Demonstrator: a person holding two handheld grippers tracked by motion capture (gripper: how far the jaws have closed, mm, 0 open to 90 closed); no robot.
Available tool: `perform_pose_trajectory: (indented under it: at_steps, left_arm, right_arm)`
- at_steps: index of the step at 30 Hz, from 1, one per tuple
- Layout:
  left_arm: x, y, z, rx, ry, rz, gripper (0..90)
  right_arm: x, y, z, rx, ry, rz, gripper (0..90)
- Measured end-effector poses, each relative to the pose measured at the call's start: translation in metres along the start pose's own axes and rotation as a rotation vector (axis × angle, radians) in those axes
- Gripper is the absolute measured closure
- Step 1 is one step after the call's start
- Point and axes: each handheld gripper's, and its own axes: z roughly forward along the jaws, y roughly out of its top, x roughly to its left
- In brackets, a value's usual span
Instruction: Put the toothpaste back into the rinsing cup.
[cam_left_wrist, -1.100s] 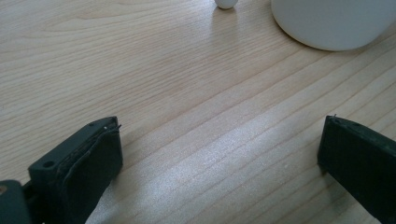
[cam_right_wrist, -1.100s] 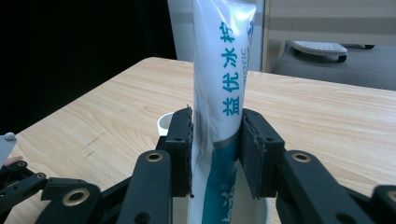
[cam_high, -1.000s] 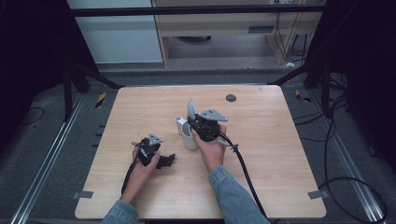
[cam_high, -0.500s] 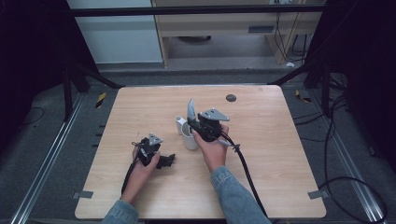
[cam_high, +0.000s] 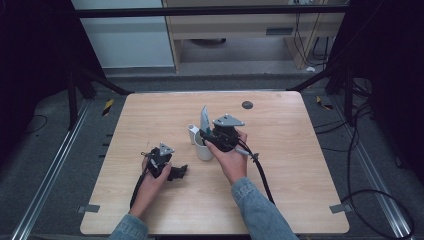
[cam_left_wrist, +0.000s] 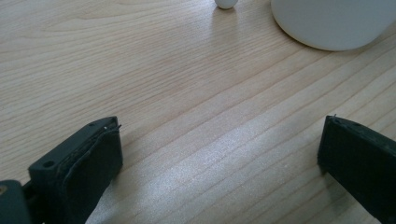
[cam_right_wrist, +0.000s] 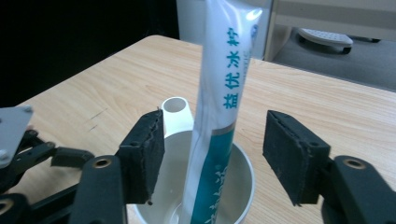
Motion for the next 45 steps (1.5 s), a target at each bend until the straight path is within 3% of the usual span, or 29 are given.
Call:
perform_pose_trajectory:
  at_steps: [4, 6, 29, 45]
  left_arm:
    - [0.0, 0.0, 0.0, 0.003, -0.001, 0.003, 0.0]
    - [0.0, 0.0, 0.0, 0.0, -0.001, 0.0, 0.0]
    - [0.0, 0.0, 0.0, 0.001, 0.0, 0.001, 0.0]
    - [0.0, 0.0, 0.0, 0.002, 0.0, 0.001, 0.0]
  right_arm:
    - [-0.001, 0.002, -0.003, 0.025, 0.012, -0.033, 33.4]
    - [-0.003, 0.004, -0.006, 0.045, -0.005, -0.047, 29.3]
    - [-0.017, 0.014, -0.035, 0.124, 0.031, -0.119, 11.8]
    - [-0.039, 0.012, -0.061, 0.149, 0.004, -0.156, 8.6]
